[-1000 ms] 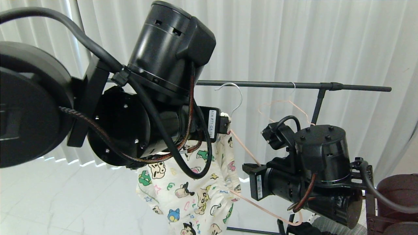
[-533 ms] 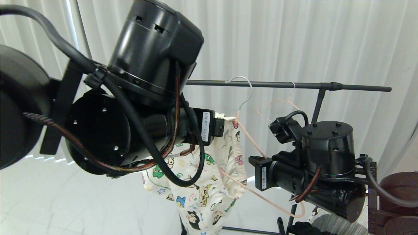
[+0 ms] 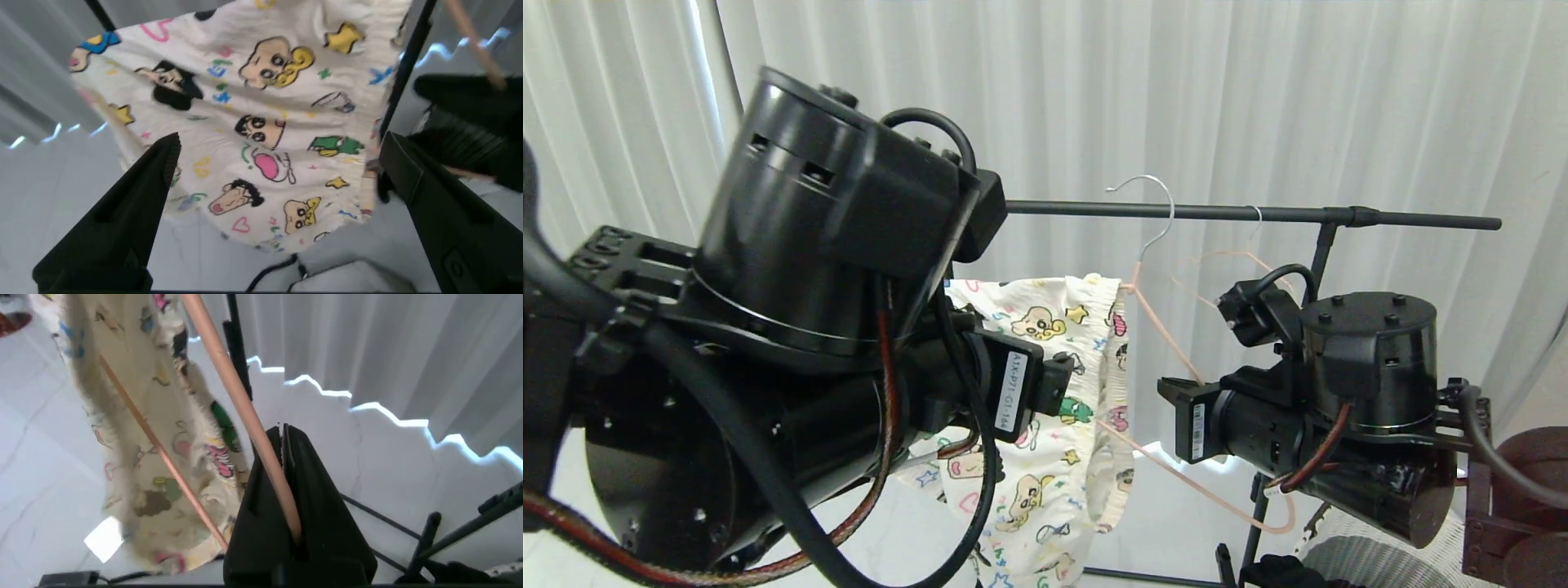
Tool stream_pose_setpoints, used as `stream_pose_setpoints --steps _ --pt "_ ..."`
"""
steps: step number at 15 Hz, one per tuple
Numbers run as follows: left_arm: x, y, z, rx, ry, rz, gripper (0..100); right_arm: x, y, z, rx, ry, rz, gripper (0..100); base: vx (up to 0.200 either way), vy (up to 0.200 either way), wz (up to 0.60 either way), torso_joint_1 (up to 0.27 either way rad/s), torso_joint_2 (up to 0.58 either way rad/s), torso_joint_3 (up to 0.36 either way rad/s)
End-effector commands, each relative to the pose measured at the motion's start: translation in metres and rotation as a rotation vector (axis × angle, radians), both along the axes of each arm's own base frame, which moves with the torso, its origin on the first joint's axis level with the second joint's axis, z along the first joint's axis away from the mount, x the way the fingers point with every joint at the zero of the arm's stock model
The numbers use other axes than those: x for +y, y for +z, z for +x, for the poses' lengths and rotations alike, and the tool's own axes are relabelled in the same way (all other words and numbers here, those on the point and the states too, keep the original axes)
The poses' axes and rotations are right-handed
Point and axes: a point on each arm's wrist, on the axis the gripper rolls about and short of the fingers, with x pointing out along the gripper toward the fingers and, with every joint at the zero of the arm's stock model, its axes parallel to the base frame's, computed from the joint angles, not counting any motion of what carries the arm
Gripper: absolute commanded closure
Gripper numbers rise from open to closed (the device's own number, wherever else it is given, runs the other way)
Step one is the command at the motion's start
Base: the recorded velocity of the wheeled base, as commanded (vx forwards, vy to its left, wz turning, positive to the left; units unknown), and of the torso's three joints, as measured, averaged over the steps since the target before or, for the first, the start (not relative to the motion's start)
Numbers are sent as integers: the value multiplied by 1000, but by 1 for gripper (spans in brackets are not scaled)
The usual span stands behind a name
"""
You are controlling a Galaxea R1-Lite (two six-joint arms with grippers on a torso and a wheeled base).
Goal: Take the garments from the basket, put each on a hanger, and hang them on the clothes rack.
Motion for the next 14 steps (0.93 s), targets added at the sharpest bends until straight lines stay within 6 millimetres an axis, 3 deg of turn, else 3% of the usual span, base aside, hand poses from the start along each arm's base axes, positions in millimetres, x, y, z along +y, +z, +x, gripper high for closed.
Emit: stream_pose_setpoints --steps 1,4,7,10,14 --pt "0 0 -3 -39 -26 -12 0 -2 1 -1 -11 1 1 100 0 0 0 0 0 0" --pt "7 -6 -8 -72 -74 58 0 -14 -6 -7 -11 1 -40 100 0 0 0 0 0 0" --pt "38 2 -24 -60 -159 -9 0 -39 -23 -24 -39 31 -68 100 0 0 0 0 0 0" --pt "67 -6 -25 -63 -268 73 0 -67 -42 -51 -75 176 -123 100 0 0 0 0 0 0" --pt "67 -17 -32 -5 -572 4 0 -77 -40 -75 -123 290 -127 100 0 0 0 0 0 0"
